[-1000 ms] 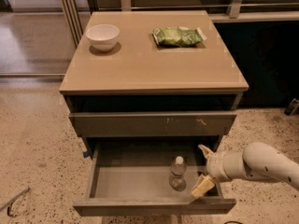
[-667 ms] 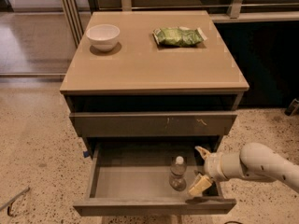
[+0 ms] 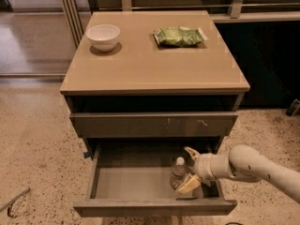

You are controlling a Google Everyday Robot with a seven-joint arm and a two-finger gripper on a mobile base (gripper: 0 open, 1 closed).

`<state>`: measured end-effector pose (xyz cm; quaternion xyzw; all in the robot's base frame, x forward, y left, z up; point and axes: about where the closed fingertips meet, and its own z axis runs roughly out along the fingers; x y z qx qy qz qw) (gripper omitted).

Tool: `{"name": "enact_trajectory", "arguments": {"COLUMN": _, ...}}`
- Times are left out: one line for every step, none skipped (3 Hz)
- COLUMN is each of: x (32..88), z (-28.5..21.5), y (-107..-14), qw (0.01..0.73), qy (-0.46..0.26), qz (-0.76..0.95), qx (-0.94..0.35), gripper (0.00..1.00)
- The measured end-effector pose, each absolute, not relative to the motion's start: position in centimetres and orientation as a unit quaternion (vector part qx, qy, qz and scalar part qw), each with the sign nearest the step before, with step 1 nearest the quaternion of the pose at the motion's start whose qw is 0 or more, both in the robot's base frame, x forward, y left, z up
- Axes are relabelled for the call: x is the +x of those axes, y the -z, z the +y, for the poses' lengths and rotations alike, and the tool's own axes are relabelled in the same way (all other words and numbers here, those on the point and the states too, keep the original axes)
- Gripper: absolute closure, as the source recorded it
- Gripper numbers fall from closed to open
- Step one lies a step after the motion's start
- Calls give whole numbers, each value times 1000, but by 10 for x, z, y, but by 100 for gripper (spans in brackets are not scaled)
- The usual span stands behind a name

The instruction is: Pick water bottle from middle drawer and place on counter

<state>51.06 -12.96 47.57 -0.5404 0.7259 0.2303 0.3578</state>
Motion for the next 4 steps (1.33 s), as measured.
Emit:
{"name": "enact_trajectory", "arguments": {"x": 516, "z": -113, "y": -468, "qw": 363, "qy": -241, "qz": 713, "qx": -549, "gripper": 5}}
{"name": "enact_trajectory", "arguments": {"x": 516, "z": -113, "y": -467, "qw": 363, "qy": -242, "qz": 713, "qx": -549, "gripper": 23}}
{"name": "enact_trajectory", "arguments": {"x": 516, "z": -113, "y": -467, "qw": 363, "qy": -242, "qz": 713, "qx": -549, "gripper": 46}}
{"name": "enact_trajectory", "arguments": {"x": 516, "z": -113, "y": -467, "qw": 363, "qy": -242, "qz": 713, "qx": -549, "gripper": 69}}
